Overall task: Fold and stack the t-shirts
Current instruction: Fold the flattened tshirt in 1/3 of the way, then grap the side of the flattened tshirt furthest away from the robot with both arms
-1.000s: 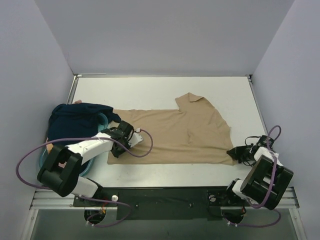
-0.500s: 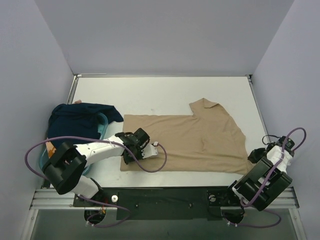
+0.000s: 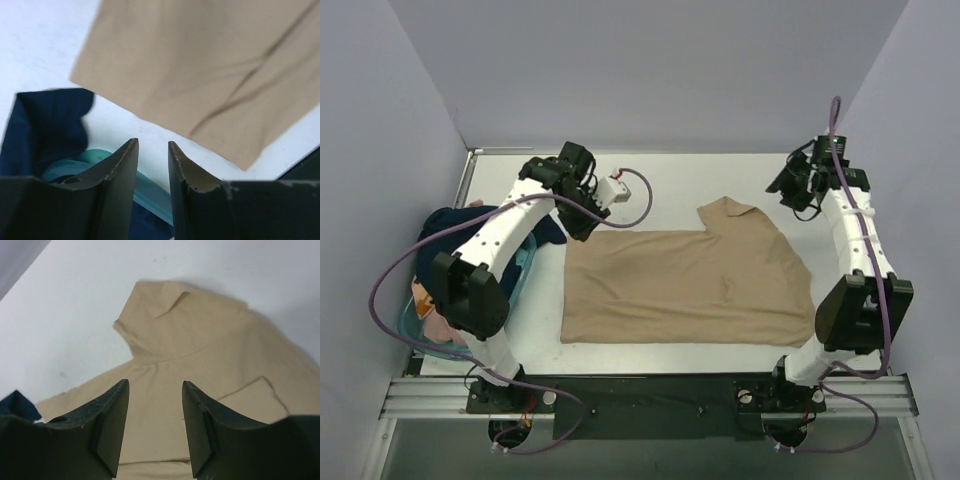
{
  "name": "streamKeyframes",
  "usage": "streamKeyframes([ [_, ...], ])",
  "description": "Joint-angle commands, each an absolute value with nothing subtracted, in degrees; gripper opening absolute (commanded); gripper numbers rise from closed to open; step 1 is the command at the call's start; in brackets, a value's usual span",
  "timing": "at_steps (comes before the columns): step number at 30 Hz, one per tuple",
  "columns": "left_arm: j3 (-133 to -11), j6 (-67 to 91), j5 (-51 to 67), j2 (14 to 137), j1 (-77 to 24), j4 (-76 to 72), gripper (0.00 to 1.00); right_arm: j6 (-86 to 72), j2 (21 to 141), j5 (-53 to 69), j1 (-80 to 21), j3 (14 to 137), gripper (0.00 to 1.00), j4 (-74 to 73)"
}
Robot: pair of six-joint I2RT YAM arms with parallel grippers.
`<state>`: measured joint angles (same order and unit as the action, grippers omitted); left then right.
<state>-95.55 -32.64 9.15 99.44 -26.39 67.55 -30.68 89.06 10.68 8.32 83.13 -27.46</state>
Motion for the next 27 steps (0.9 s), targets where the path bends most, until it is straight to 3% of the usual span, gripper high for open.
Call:
streamKeyframes([
  [1, -106.41, -33.04, 8.79, 107.39, -22.78, 67.25, 0.41, -30.05, 98.69, 17.75, 4.40, 88.05, 0.43, -33.22],
  [10, -126.46, -31.64, 13.88, 127.52, -15.65, 74.79, 0.47, -36.82, 110.47, 13.63, 3.07, 92.81, 0.50, -31.03],
  [11, -126.74, -31.38, 13.80, 128.49, -15.38, 74.01, 0.53, -37.17, 111.35, 13.45, 3.25, 93.07, 0.50, -30.94],
  [13, -126.04, -31.64, 13.62, 129.11, -14.77, 72.08, 0.55, -37.70, 113.90, 13.36, 3.60, 94.39, 0.50, -30.59],
  [15, -125.25, -31.73, 13.36, 129.72, -14.24, 70.50, 0.64, -38.75, 116.53, 13.45, 3.87, 96.41, 0.50, -30.24],
  [27, -126.21, -34.19, 13.80, 135.08, -13.10, 68.47, 0.64, -44.65, 128.49, 14.24, 4.04, 105.11, 0.50, -28.56],
])
